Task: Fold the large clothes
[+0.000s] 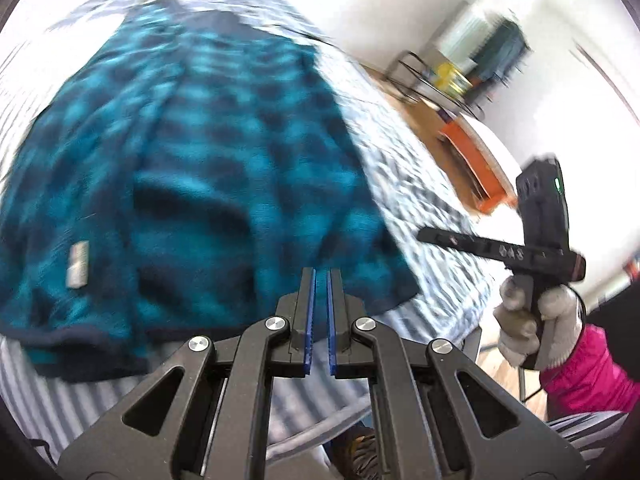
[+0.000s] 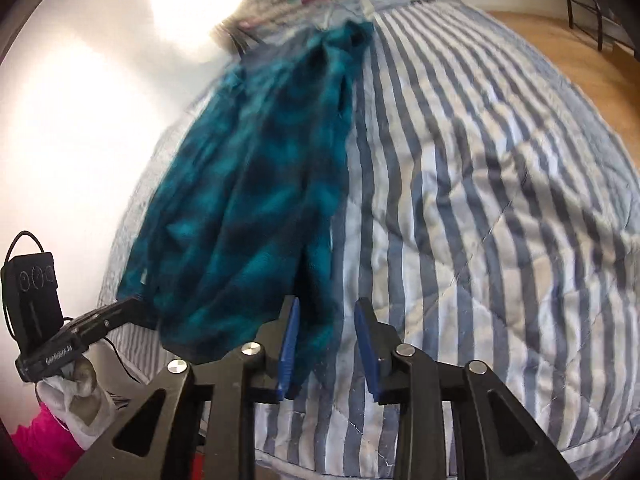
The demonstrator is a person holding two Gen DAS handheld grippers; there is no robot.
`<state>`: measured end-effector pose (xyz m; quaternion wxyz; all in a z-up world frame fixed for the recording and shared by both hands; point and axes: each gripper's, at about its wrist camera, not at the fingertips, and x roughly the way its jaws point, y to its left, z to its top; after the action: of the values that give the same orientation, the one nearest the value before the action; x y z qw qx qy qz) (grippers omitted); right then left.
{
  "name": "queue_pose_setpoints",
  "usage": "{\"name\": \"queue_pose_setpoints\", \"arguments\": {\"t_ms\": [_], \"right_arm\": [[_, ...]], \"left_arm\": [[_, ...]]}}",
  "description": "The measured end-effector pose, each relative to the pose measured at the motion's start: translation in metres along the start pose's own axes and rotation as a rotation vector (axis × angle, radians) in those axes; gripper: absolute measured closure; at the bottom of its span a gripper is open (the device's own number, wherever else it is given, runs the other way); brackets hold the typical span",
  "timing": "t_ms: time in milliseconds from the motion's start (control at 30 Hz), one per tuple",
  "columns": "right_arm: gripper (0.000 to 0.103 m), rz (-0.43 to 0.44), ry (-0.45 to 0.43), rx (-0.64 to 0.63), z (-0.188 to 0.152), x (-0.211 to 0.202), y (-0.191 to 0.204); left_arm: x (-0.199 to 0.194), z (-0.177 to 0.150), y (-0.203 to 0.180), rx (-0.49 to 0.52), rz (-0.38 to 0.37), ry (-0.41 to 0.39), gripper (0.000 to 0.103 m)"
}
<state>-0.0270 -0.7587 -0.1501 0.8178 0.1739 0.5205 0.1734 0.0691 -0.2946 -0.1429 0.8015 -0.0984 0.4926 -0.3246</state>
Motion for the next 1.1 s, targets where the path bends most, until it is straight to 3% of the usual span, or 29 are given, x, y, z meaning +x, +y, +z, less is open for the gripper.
{"name": "queue_pose_setpoints", "arguments": {"t_ms": [100,167,233,267,400,567,733,767,833,867,900,1000,1100], "right_arm": [[0.071,-0.020,-0.085,0.014,-0.001,-0.018,-0.009],[0.071,-0.016,-0.122,0.045,-0.001,-0.025,-0.017],[0.071,-0.017,-0.135,0.072,-0.001,-0.031,-0.028],[0.071,-0.022,-0.134,0.078,0.002,-0.028,-0.028],[0.071,-0.044,-0.137,0.094,0.002,-0.037,-0.041],[0.071,-0.041,-0.140,0.129,0.003,-0.045,-0.057],[0.069,-0.039,-0.141,0.141,0.011,-0.044,-0.062],[0.068,-0.034,-0.141,0.144,0.013,-0.043,-0.062],[0.067,-0.020,-0.139,0.146,0.019,-0.041,-0.062],[0.065,-0.014,-0.139,0.147,0.022,-0.041,-0.062],[0.065,-0.009,-0.140,0.149,0.025,-0.040,-0.061],[0.062,0.019,-0.136,0.166,0.034,-0.033,-0.060],[0.056,0.036,-0.130,0.177,0.046,-0.023,-0.058]], "left_arm": [[0.028,0.001,-0.020,0.019,-0.032,0.060,0.101],[0.048,0.002,-0.032,0.031,-0.046,0.096,0.088],[0.065,0.000,-0.047,0.071,-0.036,0.119,0.053],[0.072,-0.002,-0.053,0.079,-0.032,0.129,0.049],[0.099,-0.001,-0.060,0.062,-0.047,0.178,0.045],[0.114,-0.007,-0.073,0.084,0.007,0.174,0.033],[0.126,-0.017,-0.094,0.213,0.154,0.148,0.036],[0.127,-0.019,-0.096,0.235,0.190,0.139,0.040],[0.126,-0.020,-0.095,0.239,0.222,0.122,0.062],[0.124,-0.019,-0.091,0.225,0.218,0.118,0.069],[0.121,-0.017,-0.084,0.193,0.215,0.115,0.085],[0.110,-0.007,-0.060,0.064,0.089,0.125,0.090],[0.093,-0.003,-0.047,-0.007,0.009,0.102,0.091]]}}
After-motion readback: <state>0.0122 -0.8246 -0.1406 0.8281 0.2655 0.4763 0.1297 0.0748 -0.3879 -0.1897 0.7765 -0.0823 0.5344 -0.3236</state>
